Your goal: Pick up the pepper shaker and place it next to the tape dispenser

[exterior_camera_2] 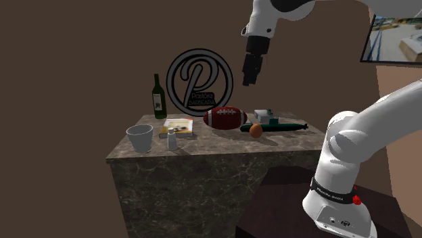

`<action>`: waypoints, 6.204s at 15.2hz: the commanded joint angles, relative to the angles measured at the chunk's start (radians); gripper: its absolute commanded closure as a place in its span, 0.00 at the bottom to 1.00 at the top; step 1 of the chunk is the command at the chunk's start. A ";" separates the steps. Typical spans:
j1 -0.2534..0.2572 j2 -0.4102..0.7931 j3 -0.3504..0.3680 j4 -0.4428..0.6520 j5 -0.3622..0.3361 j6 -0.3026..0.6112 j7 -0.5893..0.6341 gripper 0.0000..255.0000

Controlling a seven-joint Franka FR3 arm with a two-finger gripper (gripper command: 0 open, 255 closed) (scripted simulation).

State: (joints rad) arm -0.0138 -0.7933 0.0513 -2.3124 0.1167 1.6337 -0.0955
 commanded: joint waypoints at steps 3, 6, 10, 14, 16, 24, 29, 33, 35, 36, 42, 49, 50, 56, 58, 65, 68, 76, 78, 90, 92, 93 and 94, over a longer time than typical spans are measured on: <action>0.003 0.061 0.008 0.000 0.002 0.059 -0.007 0.00; 0.007 0.159 0.020 0.012 0.003 0.142 -0.016 0.00; 0.011 0.298 0.037 0.046 0.001 0.243 -0.026 0.00; 0.015 0.444 0.053 0.101 -0.006 0.330 -0.032 0.00; 0.017 0.519 0.060 0.136 -0.012 0.367 -0.033 0.00; 0.029 0.826 0.086 0.330 -0.055 0.471 -0.028 0.00; 0.045 1.024 0.093 0.495 -0.092 0.496 -0.020 0.00; 0.064 1.188 0.094 0.657 -0.122 0.492 -0.015 0.00; 0.069 1.219 0.092 0.679 -0.126 0.500 -0.015 0.00; 0.069 1.225 0.092 0.674 -0.127 0.511 -0.014 0.00; 0.073 1.262 0.090 0.653 -0.132 0.568 -0.011 0.00; 0.073 1.262 0.090 0.654 -0.132 0.568 -0.011 0.00; 0.073 1.262 0.090 0.654 -0.132 0.568 -0.011 1.00; 0.073 1.262 0.090 0.654 -0.132 0.568 -0.011 1.00; 0.073 1.262 0.090 0.654 -0.132 0.568 -0.011 1.00; 0.072 1.230 0.092 0.688 -0.128 0.502 -0.011 1.00; 0.072 1.216 0.093 0.709 -0.127 0.467 -0.011 1.00; 0.071 1.189 0.095 0.777 -0.123 0.372 -0.010 1.00; 0.071 1.184 0.096 0.796 -0.123 0.348 -0.010 1.00; 0.074 1.174 0.098 0.943 -0.122 0.191 -0.005 1.00; 0.075 1.176 0.098 0.973 -0.122 0.163 -0.004 1.00; 0.076 1.177 0.098 0.989 -0.123 0.149 -0.004 1.00; 0.076 1.177 0.098 0.991 -0.123 0.147 -0.004 1.00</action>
State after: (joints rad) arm 0.0623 0.3850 0.1494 -1.3286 -0.0062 1.7894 -0.0989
